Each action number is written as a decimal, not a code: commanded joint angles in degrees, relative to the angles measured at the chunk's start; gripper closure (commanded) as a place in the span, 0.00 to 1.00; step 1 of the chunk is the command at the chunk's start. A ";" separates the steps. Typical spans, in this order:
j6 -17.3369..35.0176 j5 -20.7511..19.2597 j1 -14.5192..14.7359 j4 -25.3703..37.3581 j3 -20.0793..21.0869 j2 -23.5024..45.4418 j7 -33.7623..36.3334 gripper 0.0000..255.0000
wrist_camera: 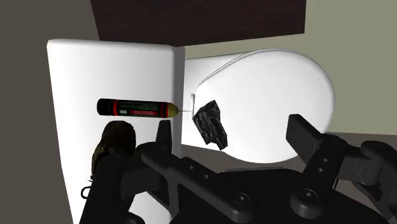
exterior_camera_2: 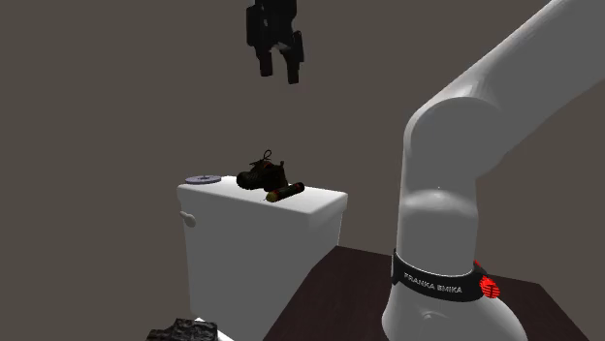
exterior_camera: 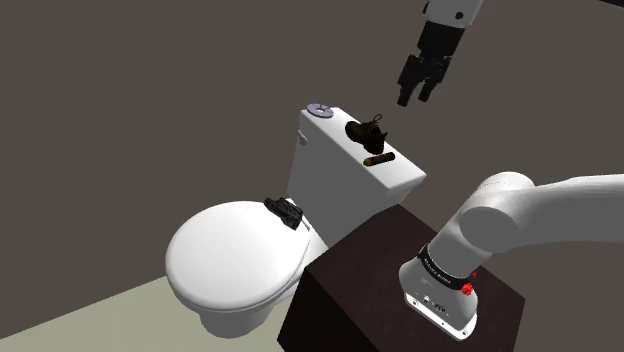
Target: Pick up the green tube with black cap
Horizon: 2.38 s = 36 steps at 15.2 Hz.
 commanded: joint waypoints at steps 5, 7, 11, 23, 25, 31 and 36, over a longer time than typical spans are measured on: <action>5.11 -4.58 4.16 -6.94 -7.34 -1.77 -17.35 0.00; 7.86 -7.12 6.12 -9.66 -11.26 -1.76 -25.92 0.00; 13.95 -12.18 9.87 -13.58 -19.32 0.29 -43.04 0.00; 33.44 -20.31 23.17 -15.93 -40.69 16.96 -85.72 0.00; 35.36 -20.44 23.36 -16.79 -41.43 18.03 -85.86 0.00; 39.93 -20.53 23.98 -18.58 -43.22 20.85 -86.31 0.00; 40.21 -20.06 24.49 -18.03 -43.46 21.69 -86.47 1.00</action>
